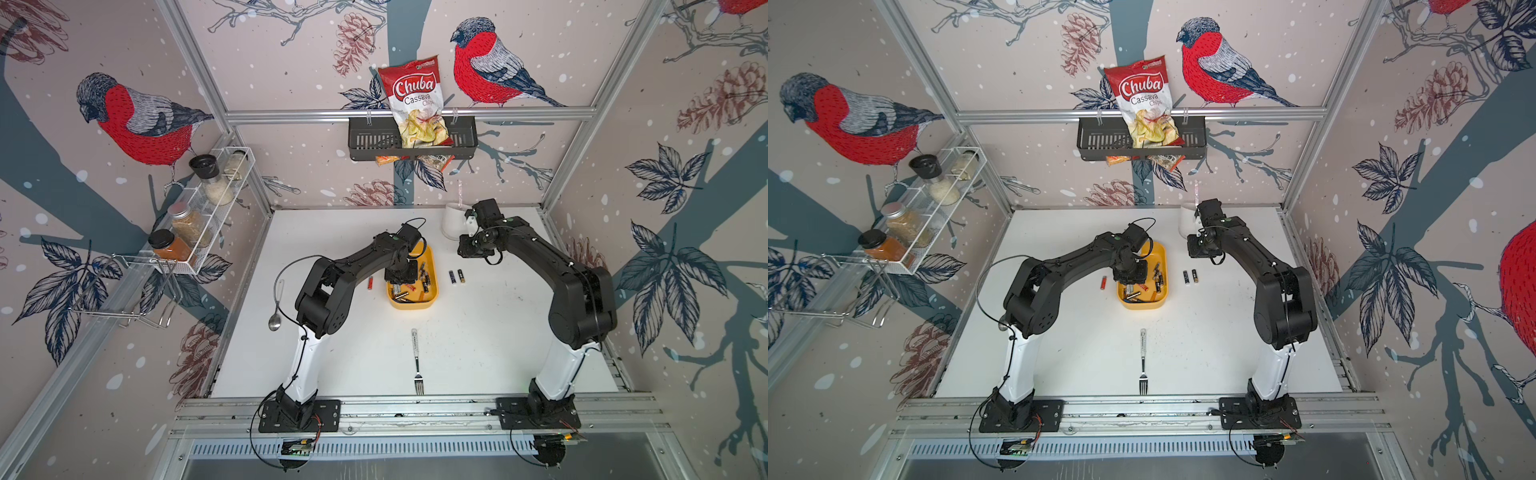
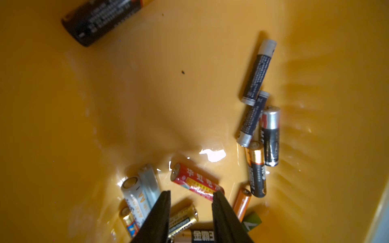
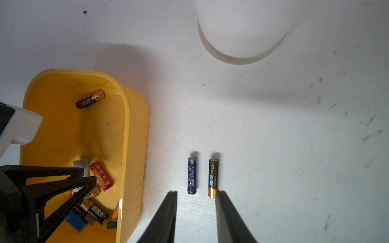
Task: Take the batteries out of the storage box
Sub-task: Pick up the battery from the storage box.
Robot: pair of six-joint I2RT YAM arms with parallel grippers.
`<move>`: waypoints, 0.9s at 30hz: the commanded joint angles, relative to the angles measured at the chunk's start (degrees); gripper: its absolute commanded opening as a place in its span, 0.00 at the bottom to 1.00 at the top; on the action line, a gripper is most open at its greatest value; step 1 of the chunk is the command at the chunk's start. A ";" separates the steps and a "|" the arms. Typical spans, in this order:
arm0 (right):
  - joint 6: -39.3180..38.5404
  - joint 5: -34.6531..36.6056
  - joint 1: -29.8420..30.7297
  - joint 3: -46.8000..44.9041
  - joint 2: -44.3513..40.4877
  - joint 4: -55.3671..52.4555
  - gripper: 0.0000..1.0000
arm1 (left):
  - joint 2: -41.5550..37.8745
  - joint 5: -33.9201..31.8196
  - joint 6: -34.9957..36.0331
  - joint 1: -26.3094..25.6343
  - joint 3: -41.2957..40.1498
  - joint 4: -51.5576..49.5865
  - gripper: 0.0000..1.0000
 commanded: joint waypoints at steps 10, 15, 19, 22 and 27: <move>-0.08 -0.61 -0.11 -0.19 -0.33 0.81 0.37 | 2.24 0.14 0.45 -0.32 1.59 -0.57 0.39; -0.07 -0.60 -0.19 -0.36 -0.46 0.75 0.38 | 3.26 -0.25 1.01 -0.42 2.50 -1.41 0.38; -0.01 -0.60 -0.13 -0.29 -0.36 0.71 0.38 | 3.60 -0.50 1.49 -0.42 3.12 -1.69 0.35; 0.02 -0.53 -0.18 -0.19 -0.33 0.57 0.38 | 4.00 -0.50 1.67 -0.42 3.49 -1.93 0.33; 0.01 -0.43 -0.19 -0.19 -0.28 0.47 0.38 | 4.46 -0.41 2.00 -0.42 3.93 -2.24 0.29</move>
